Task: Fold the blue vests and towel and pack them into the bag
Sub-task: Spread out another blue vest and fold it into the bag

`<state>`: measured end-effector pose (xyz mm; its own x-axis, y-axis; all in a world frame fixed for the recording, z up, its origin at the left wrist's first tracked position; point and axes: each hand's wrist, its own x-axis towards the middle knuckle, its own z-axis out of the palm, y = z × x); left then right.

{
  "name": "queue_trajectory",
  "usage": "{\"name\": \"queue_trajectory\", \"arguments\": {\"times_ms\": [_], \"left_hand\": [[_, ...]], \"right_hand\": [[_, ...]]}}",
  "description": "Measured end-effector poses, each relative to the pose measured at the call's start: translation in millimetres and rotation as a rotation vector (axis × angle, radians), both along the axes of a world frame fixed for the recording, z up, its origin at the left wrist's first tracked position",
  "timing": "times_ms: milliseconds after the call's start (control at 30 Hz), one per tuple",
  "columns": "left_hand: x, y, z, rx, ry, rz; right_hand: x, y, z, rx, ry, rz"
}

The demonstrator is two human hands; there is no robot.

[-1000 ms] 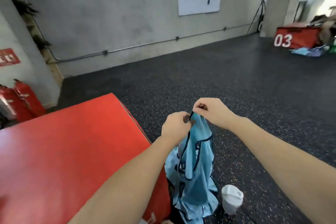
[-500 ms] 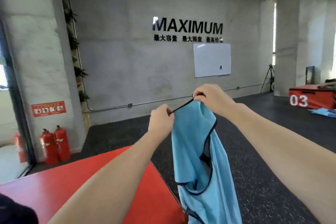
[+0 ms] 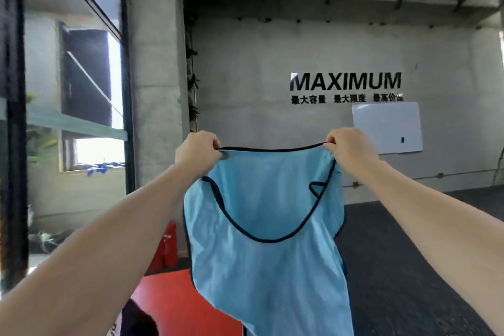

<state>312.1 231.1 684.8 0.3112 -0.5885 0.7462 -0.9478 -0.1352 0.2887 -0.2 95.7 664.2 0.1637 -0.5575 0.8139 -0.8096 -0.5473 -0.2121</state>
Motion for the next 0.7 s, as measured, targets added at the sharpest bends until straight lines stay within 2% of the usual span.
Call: {"name": "queue_trajectory", "arguments": {"times_ms": [133, 433, 633, 700], "left_hand": [[35.4, 41.0, 20.2, 0.036, 0.008, 0.05], [95.2, 103.7, 39.2, 0.28, -0.079, 0.237], [112.0, 86.4, 23.9, 0.231, 0.027, 0.191], [117.7, 73.4, 17.1, 0.277, 0.086, 0.186]], "right_hand": [[17.9, 4.1, 4.9, 0.058, -0.088, 0.058], [47.9, 20.7, 15.2, 0.269, -0.058, 0.18], [73.3, 10.2, 3.3, 0.459, -0.158, 0.326], [84.6, -1.5, -2.7, 0.54, -0.167, 0.365]]}}
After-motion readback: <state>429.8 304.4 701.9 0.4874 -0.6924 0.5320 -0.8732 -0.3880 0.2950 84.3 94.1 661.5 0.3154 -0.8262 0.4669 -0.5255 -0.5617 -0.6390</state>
